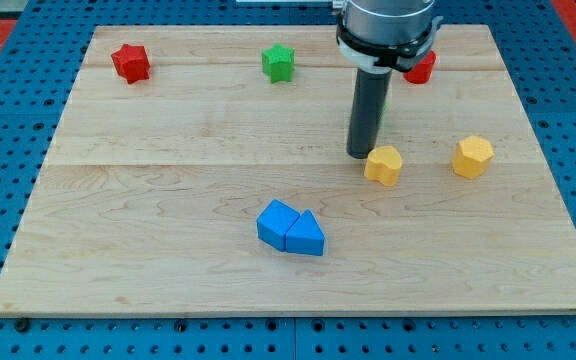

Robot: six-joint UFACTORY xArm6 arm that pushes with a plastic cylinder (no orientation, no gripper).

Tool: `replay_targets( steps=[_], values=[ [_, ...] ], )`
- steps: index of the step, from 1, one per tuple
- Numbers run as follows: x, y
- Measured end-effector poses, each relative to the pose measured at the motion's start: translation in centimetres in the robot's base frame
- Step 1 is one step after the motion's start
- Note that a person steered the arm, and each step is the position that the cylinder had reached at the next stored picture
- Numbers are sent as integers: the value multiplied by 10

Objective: Attach the yellow heart to the green circle

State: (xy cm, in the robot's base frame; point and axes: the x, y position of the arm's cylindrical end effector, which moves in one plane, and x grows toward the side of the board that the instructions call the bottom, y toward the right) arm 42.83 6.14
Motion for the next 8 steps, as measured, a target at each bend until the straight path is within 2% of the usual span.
replay_targets(
  steps=[1, 2, 3, 4, 6, 7, 8],
  values=[
    [10, -75],
    [37, -7],
    [46, 38],
    [44, 54],
    [40, 129],
    [45, 141],
    [49, 85]
  ],
)
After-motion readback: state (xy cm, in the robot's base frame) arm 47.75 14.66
